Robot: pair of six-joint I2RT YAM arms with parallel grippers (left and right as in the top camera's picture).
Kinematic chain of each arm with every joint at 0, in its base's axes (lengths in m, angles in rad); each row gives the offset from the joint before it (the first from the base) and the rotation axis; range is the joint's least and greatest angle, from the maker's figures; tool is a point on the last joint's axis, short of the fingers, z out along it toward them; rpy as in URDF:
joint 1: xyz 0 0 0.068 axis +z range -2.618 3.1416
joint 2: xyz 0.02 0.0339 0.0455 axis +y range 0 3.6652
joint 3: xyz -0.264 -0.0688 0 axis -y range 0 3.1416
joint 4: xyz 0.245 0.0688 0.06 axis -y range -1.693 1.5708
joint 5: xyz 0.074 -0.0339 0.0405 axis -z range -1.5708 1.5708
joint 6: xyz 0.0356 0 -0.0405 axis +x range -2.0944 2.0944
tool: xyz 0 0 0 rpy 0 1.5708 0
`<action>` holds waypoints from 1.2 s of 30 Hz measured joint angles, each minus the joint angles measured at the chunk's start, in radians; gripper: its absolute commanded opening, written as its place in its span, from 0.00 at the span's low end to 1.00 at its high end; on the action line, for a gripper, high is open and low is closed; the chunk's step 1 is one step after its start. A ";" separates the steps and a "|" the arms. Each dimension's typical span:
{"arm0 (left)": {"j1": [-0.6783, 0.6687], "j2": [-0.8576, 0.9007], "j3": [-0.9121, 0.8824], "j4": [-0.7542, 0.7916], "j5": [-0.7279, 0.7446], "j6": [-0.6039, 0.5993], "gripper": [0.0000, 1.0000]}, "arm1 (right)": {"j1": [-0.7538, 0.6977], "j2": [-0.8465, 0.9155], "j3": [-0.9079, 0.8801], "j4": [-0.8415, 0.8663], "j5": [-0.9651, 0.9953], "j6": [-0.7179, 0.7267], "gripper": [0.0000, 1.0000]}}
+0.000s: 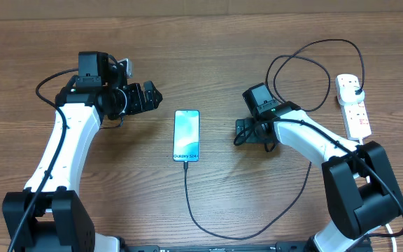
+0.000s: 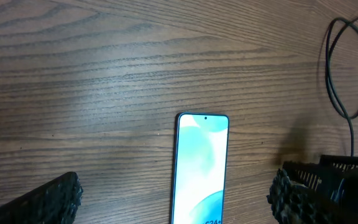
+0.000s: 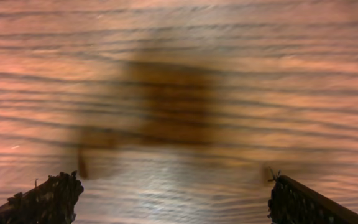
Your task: Plug charger to phone and switch on socket
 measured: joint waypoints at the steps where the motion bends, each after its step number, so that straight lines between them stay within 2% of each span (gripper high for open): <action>1: 0.000 0.000 0.000 0.000 0.000 0.000 1.00 | 0.000 0.000 0.000 -0.001 0.013 -0.005 1.00; 36: 0.000 0.000 0.000 0.000 0.000 0.000 1.00 | 0.000 0.000 0.000 0.000 0.046 -0.005 1.00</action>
